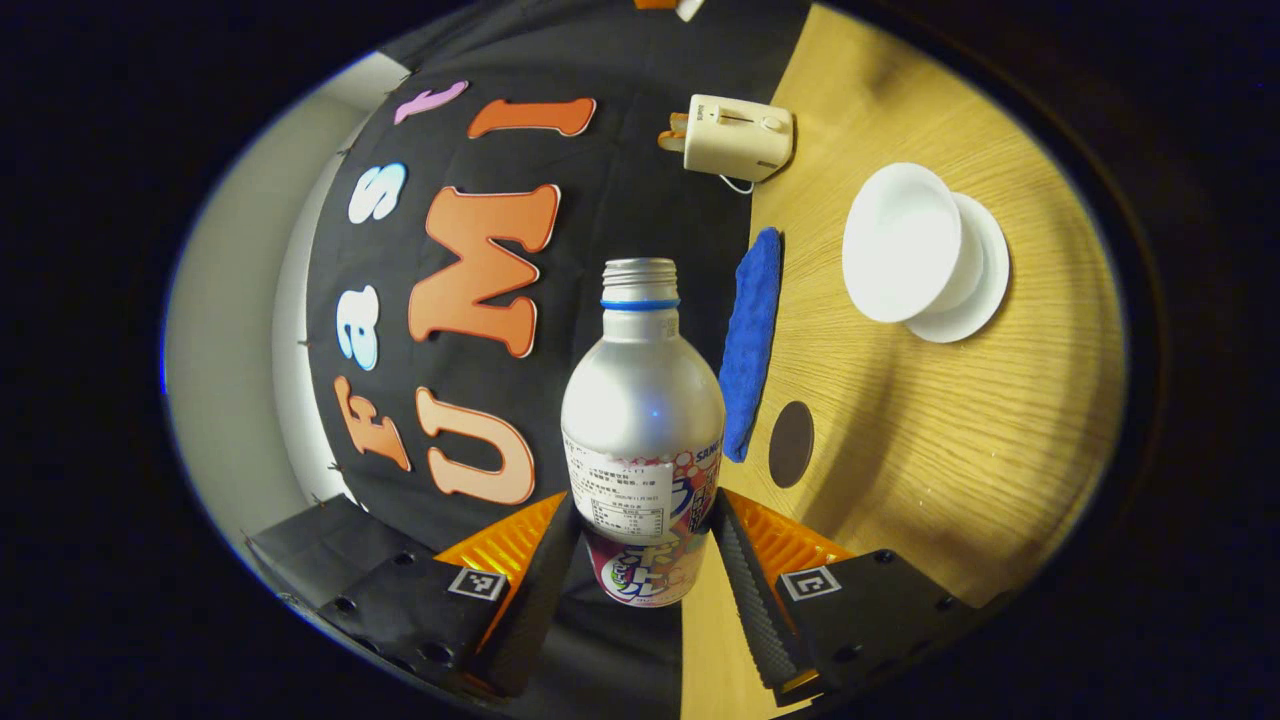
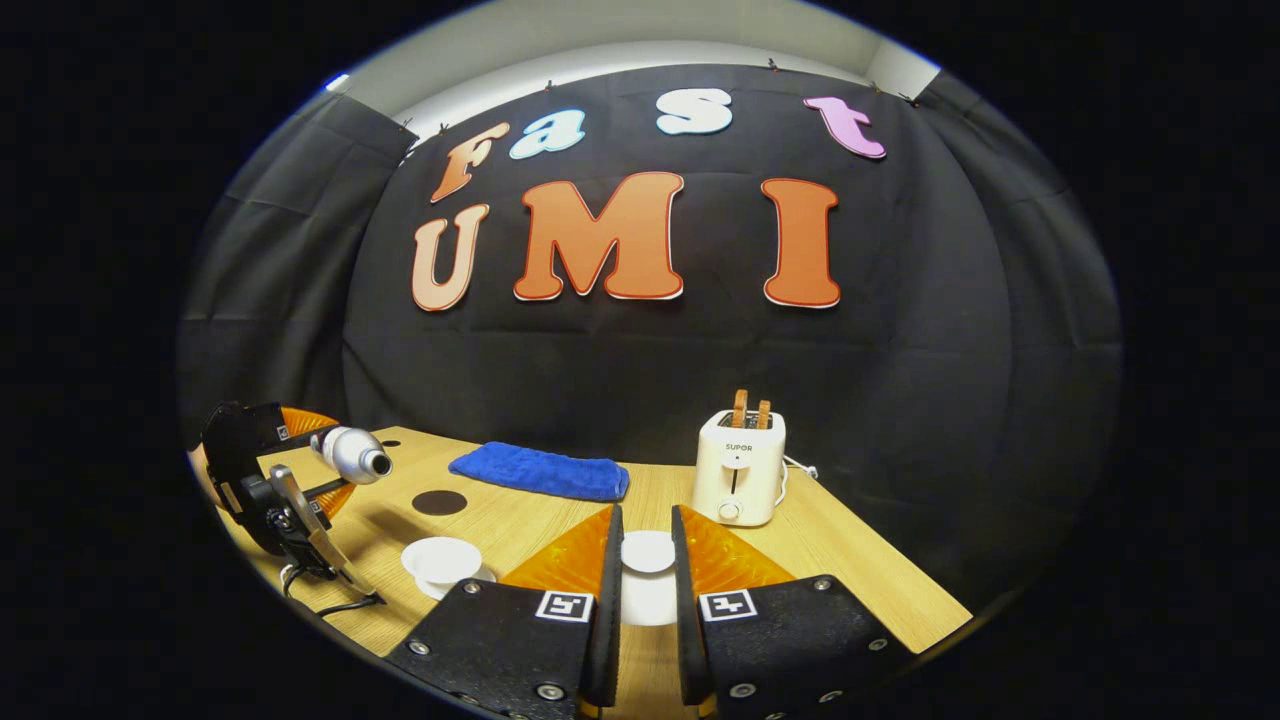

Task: Open the teacup lid with one hand, grasp the water bottle and pour water into the teacup with the other hand; after pouring, place the water bottle on the coaster and then close the teacup lid.

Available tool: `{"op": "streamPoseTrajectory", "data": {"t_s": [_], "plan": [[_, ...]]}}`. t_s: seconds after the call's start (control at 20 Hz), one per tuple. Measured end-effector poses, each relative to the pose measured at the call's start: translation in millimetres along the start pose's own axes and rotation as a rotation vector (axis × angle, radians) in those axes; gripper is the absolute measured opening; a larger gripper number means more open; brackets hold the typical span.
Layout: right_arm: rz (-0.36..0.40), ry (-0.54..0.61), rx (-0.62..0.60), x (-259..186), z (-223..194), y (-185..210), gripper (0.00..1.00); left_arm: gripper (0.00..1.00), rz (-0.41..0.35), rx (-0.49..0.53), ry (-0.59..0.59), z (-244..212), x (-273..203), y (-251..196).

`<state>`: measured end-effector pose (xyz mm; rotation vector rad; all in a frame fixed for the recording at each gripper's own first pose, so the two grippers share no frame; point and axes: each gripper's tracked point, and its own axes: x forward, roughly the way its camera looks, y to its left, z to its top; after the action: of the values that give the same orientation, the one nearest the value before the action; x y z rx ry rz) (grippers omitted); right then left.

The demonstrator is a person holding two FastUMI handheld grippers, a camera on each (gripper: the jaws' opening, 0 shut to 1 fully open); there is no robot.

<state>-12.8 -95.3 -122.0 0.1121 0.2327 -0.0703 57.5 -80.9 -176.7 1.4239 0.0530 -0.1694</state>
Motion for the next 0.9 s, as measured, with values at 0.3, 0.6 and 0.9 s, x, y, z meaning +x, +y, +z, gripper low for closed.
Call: {"op": "streamPoseTrajectory", "data": {"t_s": [0.3, 0.6, 0.9], "plan": [[0.004, -0.003, -0.010, -3, -2, -3, 0.25, 0.84, 0.006, 0.180, -0.051, 9, 8, 13], [-0.002, -0.008, 0.001, -3, -1, -9, 0.25, 0.81, 0.013, 0.282, -0.082, 20, 11, 13], [0.000, 0.001, 0.000, -2, -6, -11, 0.25, 0.82, 0.039, 0.393, -0.107, 24, 15, 25]]}}
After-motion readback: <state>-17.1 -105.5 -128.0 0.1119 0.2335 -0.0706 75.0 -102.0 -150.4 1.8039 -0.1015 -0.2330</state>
